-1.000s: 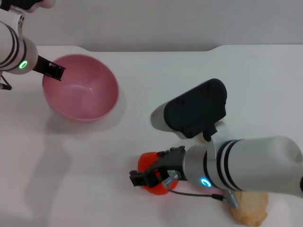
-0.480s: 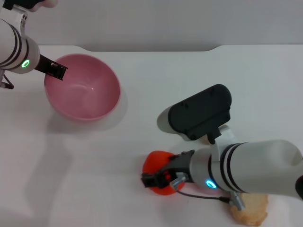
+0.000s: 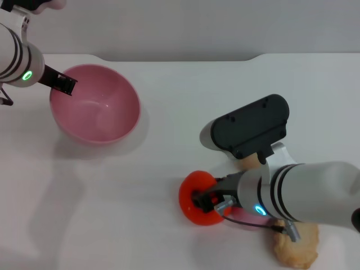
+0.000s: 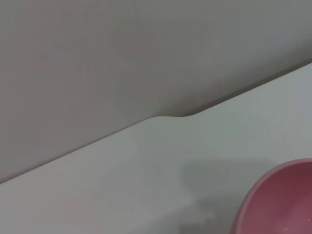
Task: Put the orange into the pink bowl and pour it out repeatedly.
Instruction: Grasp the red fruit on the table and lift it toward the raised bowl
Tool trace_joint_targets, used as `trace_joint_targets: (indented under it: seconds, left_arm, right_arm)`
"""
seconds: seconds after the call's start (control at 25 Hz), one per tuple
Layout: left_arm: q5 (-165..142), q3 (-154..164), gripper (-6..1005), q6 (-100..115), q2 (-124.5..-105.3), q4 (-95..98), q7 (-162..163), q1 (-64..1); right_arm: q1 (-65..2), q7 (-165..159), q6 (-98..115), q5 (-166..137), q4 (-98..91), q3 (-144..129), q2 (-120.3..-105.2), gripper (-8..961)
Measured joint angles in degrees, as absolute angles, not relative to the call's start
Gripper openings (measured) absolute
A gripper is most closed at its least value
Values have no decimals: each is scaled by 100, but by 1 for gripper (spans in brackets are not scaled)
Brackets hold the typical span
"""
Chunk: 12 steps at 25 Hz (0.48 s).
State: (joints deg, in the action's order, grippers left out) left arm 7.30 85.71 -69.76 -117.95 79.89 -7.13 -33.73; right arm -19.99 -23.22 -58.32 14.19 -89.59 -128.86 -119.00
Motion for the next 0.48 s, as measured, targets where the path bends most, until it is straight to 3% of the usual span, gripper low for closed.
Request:
trace_joint_targets:
  seconds: [0.08,0.2,0.36,0.48]
  left_arm:
    - [734,8569,42,-6979,-11795,7989,-735,-3369]
    - [735,8568,42,-6978,-11795,7989,-756,-3352]
    - [740,8598,41,-6972,-11795,7989,-762,-3338]
    - [772,8606,41,-6962,-11795,7989,-763,-3333]
  right_arm:
    - [-2017,-2295,-5826,1413,-9024,-12885,-11896,723]
    - [-2028,-2281,-5847,1298,-9208,-12884,-11891,497]
    - [-2053,-2263,-6002,1024,-9650,-12864,-11884,288]
    - [-2066,-2220,-6119,925,-9902,-12814,-11881,259]
